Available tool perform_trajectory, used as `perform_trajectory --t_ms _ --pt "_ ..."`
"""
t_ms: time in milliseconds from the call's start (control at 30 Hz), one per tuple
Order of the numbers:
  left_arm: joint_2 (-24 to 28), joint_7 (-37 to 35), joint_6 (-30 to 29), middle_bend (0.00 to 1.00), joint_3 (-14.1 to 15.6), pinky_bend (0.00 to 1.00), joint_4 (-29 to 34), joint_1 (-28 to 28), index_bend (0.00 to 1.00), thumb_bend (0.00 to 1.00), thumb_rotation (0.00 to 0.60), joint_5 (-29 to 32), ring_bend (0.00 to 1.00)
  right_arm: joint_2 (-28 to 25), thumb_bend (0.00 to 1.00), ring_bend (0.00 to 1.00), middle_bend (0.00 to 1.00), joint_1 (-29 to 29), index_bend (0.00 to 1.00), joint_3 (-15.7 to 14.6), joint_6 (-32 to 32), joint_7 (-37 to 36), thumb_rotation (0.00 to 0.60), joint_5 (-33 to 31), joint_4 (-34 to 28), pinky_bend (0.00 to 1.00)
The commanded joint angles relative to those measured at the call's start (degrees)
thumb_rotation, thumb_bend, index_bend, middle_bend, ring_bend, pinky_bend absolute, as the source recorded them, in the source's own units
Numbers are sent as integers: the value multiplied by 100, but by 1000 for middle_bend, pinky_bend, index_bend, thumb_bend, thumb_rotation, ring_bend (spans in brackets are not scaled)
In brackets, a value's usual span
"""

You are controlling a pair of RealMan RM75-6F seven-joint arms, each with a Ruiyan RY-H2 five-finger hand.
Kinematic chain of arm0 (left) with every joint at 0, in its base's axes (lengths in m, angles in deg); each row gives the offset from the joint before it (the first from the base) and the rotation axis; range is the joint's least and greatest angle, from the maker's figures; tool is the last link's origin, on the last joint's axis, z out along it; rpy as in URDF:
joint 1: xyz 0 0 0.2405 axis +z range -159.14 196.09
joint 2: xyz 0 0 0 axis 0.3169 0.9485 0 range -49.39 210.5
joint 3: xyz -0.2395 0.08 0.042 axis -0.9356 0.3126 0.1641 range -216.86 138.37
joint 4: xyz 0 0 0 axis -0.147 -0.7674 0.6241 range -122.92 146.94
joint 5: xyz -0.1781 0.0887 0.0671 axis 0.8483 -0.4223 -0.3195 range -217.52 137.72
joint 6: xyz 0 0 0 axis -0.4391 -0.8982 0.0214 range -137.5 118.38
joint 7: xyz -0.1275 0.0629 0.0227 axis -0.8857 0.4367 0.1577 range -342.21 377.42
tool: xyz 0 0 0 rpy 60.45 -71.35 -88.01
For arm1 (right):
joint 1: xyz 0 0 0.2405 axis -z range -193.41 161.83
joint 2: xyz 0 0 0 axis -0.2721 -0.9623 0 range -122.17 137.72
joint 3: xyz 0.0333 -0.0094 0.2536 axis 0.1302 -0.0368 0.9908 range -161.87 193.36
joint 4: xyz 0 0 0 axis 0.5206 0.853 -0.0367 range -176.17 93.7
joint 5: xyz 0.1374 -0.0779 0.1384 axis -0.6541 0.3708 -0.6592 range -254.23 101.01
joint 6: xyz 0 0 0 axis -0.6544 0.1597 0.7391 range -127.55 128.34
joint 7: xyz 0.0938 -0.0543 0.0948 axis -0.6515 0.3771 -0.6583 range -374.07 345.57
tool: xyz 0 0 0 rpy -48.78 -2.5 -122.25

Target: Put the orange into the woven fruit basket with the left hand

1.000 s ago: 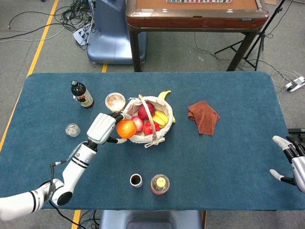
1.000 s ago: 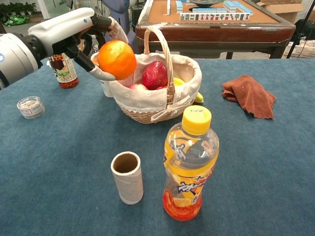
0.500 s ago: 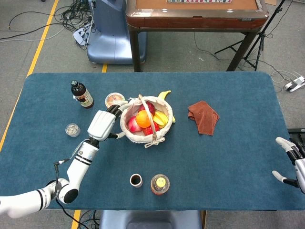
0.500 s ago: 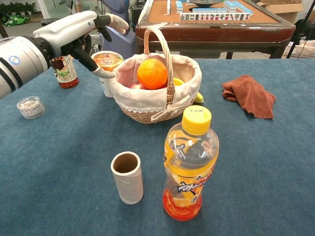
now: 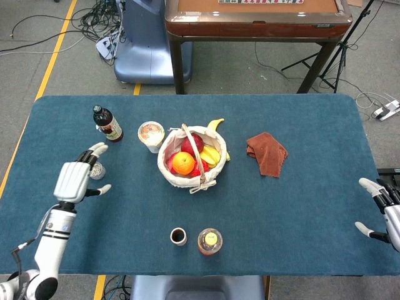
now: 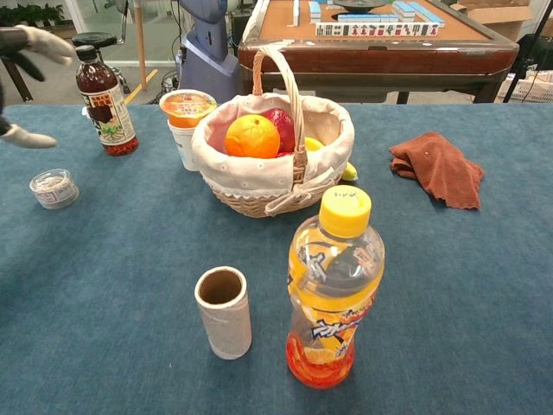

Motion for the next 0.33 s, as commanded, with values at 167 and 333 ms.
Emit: perform_trajectory --t_ms 167,333 --pt "415 -66 -872 150 608 495 272 955 193 96 600 -223 227 18 29 102 202 -68 162 -11 82 42 600 44 -19 183" --pt "490 -147 -1199 150 801 471 284 1355 194 96 600 -369 225 31 30 101 202 -98 162 -21 122 94 600 61 -52 183"
